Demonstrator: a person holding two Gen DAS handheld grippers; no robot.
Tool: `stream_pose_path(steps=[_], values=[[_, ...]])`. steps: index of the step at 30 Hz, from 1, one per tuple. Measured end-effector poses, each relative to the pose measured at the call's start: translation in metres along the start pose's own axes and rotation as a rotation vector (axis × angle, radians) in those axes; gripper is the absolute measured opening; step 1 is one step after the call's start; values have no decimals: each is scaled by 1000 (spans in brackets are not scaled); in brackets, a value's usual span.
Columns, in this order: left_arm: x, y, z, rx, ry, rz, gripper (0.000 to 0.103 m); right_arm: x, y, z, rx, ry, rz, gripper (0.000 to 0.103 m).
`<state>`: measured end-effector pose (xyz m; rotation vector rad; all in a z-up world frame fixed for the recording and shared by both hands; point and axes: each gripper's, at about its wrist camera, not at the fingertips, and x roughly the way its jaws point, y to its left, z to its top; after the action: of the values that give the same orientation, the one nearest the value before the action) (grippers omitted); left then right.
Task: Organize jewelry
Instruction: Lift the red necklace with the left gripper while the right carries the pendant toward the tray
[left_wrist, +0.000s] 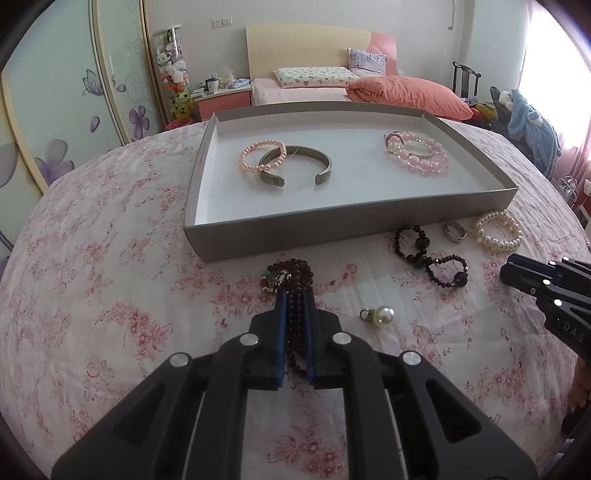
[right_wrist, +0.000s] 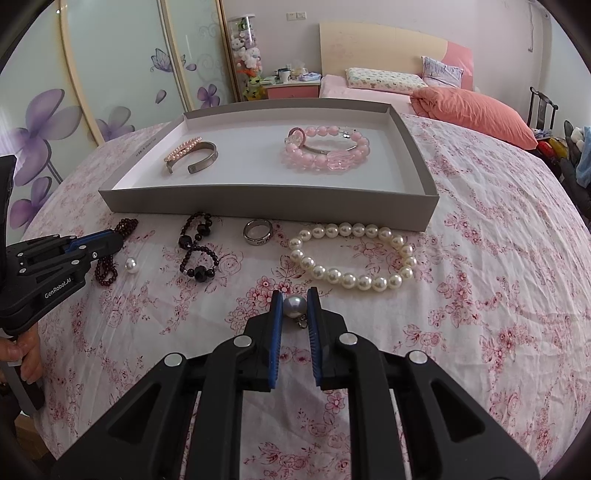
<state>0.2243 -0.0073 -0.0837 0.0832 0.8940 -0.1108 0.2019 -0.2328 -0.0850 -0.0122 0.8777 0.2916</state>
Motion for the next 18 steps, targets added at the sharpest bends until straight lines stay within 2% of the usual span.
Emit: stream_pose_path(steps=[12, 18], values=[[-2, 4, -3, -31, -2, -15, 10, -2, -2, -3, 21, -3, 5, 14], [-11, 11, -10, -74, -5, -51, 9, -9, -2, -5, 43, -16, 20, 14]])
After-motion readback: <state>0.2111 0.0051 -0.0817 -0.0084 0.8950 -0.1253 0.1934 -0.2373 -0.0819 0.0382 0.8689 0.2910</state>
